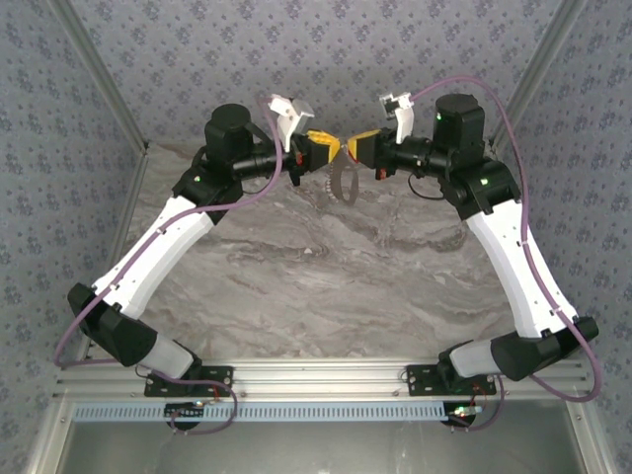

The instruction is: Put the keys on the keyring

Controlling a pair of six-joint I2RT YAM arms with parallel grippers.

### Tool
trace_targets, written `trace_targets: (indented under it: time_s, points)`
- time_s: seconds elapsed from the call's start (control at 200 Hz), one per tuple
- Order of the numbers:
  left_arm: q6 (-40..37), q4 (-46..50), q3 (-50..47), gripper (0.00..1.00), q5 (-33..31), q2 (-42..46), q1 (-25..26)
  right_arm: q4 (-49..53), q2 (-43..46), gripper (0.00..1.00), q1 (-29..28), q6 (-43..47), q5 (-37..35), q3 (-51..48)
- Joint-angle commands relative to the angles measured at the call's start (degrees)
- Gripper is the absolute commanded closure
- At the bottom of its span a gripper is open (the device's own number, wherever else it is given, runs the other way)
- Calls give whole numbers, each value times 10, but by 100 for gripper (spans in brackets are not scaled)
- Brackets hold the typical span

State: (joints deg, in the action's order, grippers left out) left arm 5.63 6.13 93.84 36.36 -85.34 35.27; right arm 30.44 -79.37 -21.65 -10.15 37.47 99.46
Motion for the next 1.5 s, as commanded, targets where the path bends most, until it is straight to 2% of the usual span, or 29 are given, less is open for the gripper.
trace_targets:
  time_s: [0.0,0.3,0.784,0.939,1.034,1.189,1.389,1.494]
  points:
    - [10,-56,-4,100,-5,18,4,-9,-8,100,9,-27,45,-2]
    - [23,-80,-3,100,-7,12,4,-14,-27,100,9,-56,117,4]
    - [25,-97,0,100,-17,9,3,-67,-2,100,40,-115,163,-58]
    - [25,-97,3,100,-14,8,4,-106,11,77,57,-151,184,-79]
    - [24,-97,4,100,-12,6,3,-151,22,74,78,-188,194,-96]
    - [23,-97,9,100,-8,1,4,-292,34,71,117,-295,197,-126]
    - [35,-108,12,100,-5,-5,3,-426,13,53,117,-381,178,-118]
    - [50,-120,13,100,3,-10,3,-477,-3,48,113,-411,177,-121]
